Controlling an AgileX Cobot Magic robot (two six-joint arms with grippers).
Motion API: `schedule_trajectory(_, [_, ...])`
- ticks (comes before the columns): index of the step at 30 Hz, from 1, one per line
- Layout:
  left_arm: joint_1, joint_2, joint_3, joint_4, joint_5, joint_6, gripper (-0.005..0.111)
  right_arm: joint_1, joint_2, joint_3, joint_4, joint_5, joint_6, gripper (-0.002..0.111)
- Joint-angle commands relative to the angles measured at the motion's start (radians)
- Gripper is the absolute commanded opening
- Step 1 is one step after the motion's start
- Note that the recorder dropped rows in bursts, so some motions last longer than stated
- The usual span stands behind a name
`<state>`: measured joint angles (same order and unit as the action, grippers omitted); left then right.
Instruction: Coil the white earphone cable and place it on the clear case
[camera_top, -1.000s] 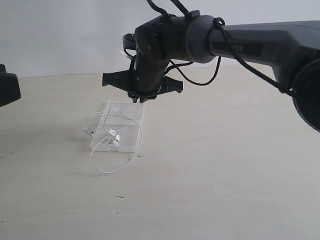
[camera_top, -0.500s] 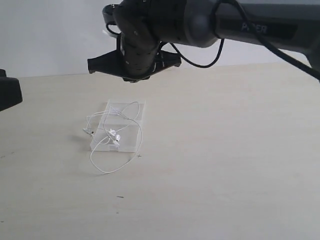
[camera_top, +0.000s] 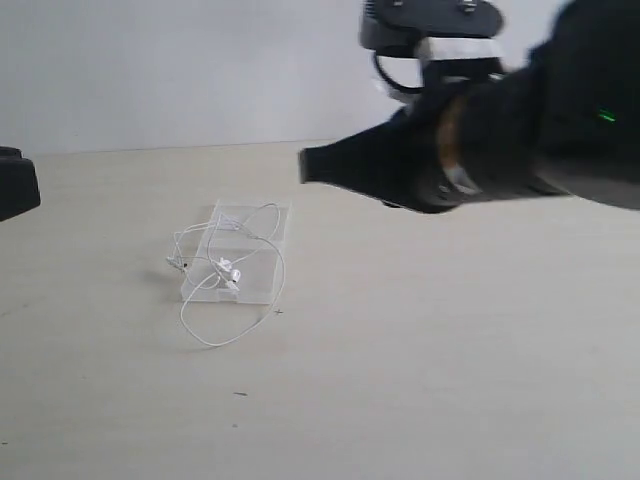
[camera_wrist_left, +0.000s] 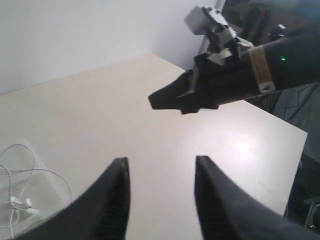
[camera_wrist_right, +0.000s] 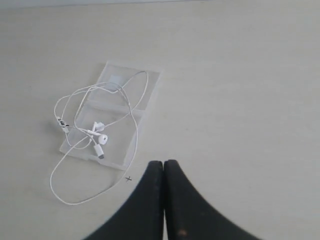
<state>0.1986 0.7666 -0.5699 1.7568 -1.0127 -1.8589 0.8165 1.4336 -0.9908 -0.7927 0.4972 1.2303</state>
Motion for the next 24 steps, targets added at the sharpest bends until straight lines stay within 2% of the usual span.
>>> schedule_trajectory(1, [0.001,-0.006,0.005,-0.012,-0.079,-0.009,0.0,-0.002,-0.31,0.302,-0.233,-0.074,0.27,0.0])
schedule_trajectory(5, [0.001,-0.008,0.005,-0.082,-0.199,-0.009,0.0,-0.002,-0.57,0.488,-0.299,-0.084,0.343,0.0])
schedule_trajectory(10, [0.001,-0.048,0.005,-0.126,-0.208,-0.036,0.0,-0.002,-0.72,0.574,-0.301,-0.088,0.35,0.0])
schedule_trajectory(16, [0.001,-0.133,0.012,-0.155,-0.208,-0.1,0.0,-0.002,-0.804,0.649,-0.297,-0.105,0.346,0.0])
schedule_trajectory(21, [0.001,-0.184,0.019,-0.158,-0.208,-0.111,0.0,-0.002,-0.808,0.665,-0.184,-0.105,0.341,0.0])
schedule_trajectory(24, [0.001,-0.196,0.019,-0.149,-0.208,-0.109,0.0,-0.002,-0.808,0.665,-0.181,-0.108,0.341,0.0])
